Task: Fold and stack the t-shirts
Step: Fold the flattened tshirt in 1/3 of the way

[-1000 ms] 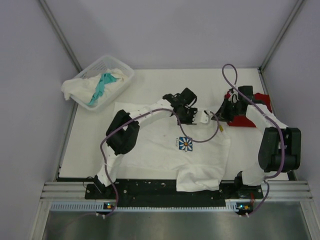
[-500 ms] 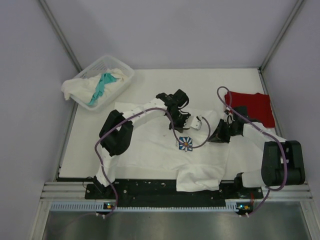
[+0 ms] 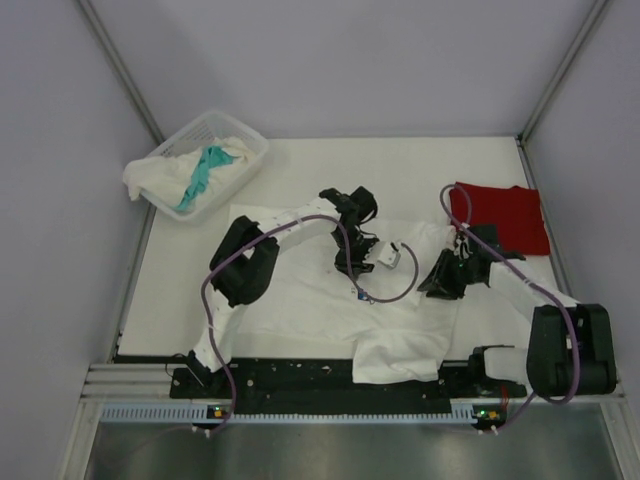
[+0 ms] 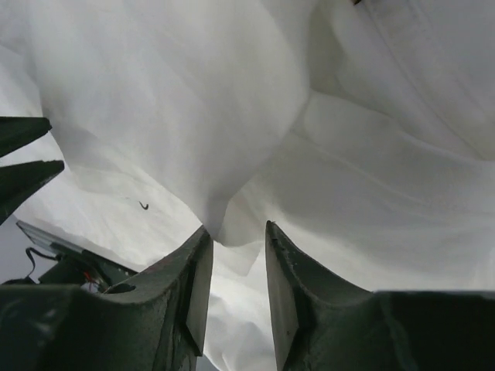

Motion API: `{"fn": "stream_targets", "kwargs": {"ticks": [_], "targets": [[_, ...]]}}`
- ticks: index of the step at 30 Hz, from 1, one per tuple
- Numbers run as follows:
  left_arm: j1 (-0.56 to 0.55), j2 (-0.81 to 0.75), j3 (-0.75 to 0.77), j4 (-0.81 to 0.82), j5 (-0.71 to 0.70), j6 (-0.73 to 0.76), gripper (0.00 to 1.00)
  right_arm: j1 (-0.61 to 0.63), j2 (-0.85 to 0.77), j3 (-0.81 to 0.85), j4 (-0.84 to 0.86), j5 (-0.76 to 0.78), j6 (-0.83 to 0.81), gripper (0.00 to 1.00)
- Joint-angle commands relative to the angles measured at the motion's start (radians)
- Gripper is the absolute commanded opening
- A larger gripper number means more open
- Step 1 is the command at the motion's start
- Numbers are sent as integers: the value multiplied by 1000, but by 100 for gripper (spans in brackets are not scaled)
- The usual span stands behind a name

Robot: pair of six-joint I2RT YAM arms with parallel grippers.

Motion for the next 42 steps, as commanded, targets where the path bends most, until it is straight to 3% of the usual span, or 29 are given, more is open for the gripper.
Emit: {"fn": "stream_targets", "kwargs": {"ticks": [1,4,7,11,13,17,24,33,38,42], "targets": [[5,-29,68,-147,15,77,46,4,-110,45,-55,100,4,34],[11,-76,100,-258,41,144,52,4,-183,129,-82,182,-1,34],[40,-155,92,-269,75,131,52,4,-137,240,-78,261,-44,32],[127,-230,14,24,-77,-182,50,6,67,373,-44,311,-143,5],[190,-244,-27,123,-185,-298,50,3,169,431,-41,314,-171,0],[328,-235,-110,217,-330,-417,49,0,347,522,-37,344,-209,0],[478,-164,-219,349,-580,-469,49,-17,654,778,-82,396,-225,0],[571,-103,-261,398,-692,-446,48,-25,929,1161,-201,403,-238,0],[584,-116,-238,412,-703,-405,48,-16,900,1226,-225,351,-275,0],[580,-269,-273,383,-558,-362,51,30,694,1156,-237,375,-333,19]]}}
